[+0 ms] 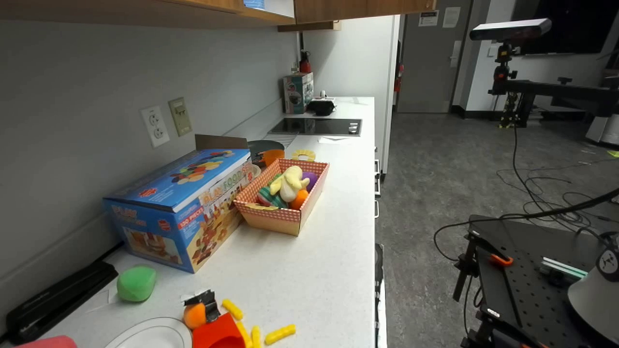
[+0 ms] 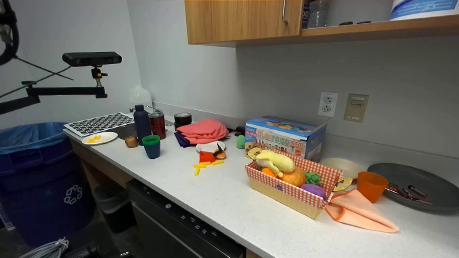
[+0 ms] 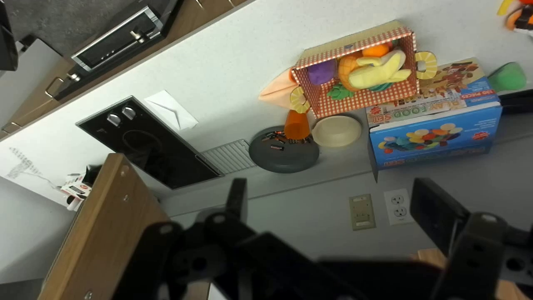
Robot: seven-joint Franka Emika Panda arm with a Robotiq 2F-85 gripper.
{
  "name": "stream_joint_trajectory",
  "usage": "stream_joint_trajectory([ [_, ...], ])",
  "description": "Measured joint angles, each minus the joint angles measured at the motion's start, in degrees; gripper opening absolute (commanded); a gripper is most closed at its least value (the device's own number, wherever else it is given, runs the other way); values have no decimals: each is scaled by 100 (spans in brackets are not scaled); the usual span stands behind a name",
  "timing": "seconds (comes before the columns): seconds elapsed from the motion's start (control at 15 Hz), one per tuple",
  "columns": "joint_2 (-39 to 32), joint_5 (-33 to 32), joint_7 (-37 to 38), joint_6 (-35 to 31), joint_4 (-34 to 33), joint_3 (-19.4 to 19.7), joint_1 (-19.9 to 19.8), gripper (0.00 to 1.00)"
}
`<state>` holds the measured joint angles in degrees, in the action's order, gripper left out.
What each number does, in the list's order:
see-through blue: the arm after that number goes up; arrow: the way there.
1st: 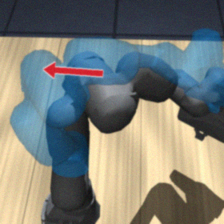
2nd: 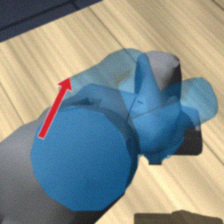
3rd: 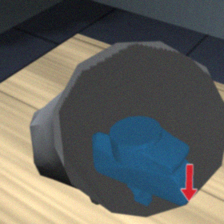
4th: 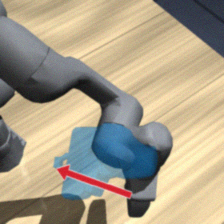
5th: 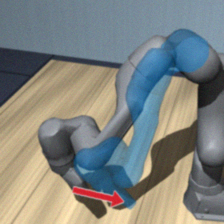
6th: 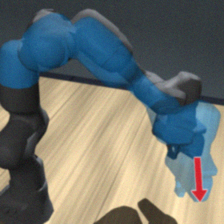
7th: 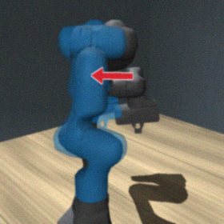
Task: Close the open upper cabinet
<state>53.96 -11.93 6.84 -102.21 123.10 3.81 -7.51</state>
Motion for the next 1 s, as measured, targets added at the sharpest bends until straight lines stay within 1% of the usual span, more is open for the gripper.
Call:
stream_joint_trajectory([
  [0.73,-25,-11,10,-8,3,1,-14,100],
  [1.0,-47,-72,120,-12,-187,60,-268,100],
])
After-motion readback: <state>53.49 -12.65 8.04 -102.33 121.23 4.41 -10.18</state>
